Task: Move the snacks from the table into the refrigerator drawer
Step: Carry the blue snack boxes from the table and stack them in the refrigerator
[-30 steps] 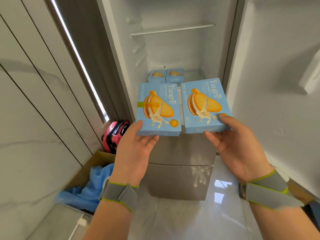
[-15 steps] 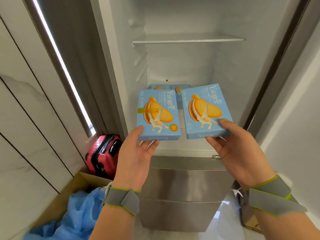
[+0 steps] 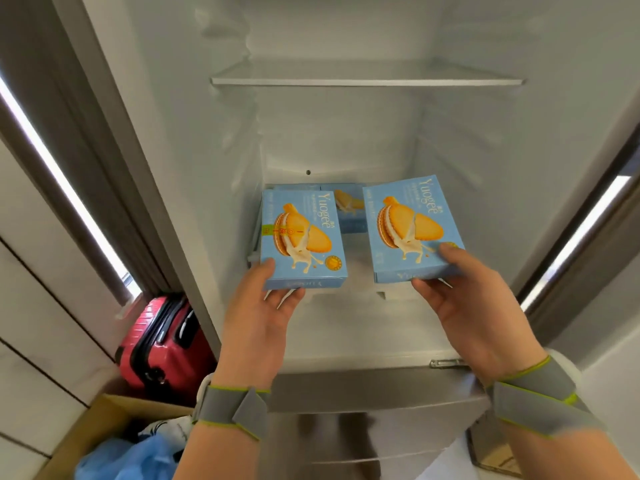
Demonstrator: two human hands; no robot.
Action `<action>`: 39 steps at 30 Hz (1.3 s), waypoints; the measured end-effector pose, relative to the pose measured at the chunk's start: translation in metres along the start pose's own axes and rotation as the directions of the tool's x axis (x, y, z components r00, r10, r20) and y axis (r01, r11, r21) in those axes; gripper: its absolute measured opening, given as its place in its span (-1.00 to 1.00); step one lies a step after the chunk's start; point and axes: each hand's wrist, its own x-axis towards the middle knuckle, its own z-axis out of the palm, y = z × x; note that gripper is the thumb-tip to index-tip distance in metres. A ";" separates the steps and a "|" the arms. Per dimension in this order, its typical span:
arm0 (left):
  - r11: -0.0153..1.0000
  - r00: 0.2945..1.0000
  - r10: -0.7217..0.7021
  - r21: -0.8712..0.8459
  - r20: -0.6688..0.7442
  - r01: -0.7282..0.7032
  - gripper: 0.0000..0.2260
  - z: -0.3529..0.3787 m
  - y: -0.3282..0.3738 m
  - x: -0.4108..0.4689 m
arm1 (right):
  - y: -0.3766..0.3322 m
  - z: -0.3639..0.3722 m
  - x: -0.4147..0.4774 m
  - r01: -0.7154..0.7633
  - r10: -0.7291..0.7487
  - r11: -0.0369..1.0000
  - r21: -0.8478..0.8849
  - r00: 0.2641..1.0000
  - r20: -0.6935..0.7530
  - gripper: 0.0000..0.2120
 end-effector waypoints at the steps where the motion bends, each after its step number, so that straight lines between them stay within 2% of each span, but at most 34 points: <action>1: 1.000 1.000 0.019 0.018 -0.021 -0.019 -0.75 0.003 -0.001 0.010 | -0.001 0.000 0.011 -0.002 0.002 1.000 0.006 1.000 0.005 -0.50; 9: 0.958 0.969 0.192 0.244 -0.157 -0.150 -0.83 0.035 0.001 0.084 | -0.013 0.005 0.091 0.015 -0.015 0.999 0.033 1.000 -0.024 -0.54; 12: 0.897 0.935 0.303 0.387 -0.183 -0.215 -0.73 0.034 -0.003 0.106 | -0.013 0.007 0.113 0.026 -0.026 1.000 0.015 1.000 -0.017 -0.58; 14: 0.788 0.899 0.414 0.550 -0.141 -0.277 -0.67 0.033 -0.005 0.114 | -0.011 0.007 0.123 0.041 -0.041 0.999 0.000 0.999 -0.032 -0.65; 18: 0.462 0.822 0.568 0.816 0.029 -0.348 -0.82 0.028 -0.005 0.136 | -0.009 0.016 0.146 0.066 -0.066 0.998 -0.016 0.997 -0.039 -0.76; 21: 0.298 0.810 0.581 0.906 0.078 -0.301 -0.61 0.023 -0.004 0.154 | -0.009 0.024 0.161 0.099 -0.101 0.995 -0.029 0.991 -0.089 -0.78; 23: 0.232 0.800 0.593 0.933 0.086 -0.273 -0.55 0.025 -0.006 0.162 | -0.009 0.025 0.170 0.129 -0.135 0.990 -0.059 0.984 -0.120 -0.67; 26: 0.262 0.805 0.587 0.920 0.090 -0.293 -0.60 0.031 -0.008 0.170 | -0.008 0.023 0.182 0.169 -0.190 0.978 -0.126 0.966 -0.177 -0.59; 30: 0.292 0.800 0.588 0.892 0.117 -0.345 -0.70 0.032 -0.014 0.183 | -0.004 0.014 0.194 0.207 -0.261 0.954 -0.216 0.928 -0.267 -0.66; 35: 0.257 0.796 0.585 0.894 0.159 -0.367 -0.64 0.024 -0.018 0.201 | 0.006 0.001 0.204 0.228 -0.352 0.891 -0.393 0.893 -0.280 -0.71; 39: 0.299 0.797 0.587 0.877 0.141 -0.375 -0.74 0.029 -0.016 0.203 | 0.014 -0.007 0.210 0.194 -0.351 0.853 -0.485 0.900 -0.257 -0.80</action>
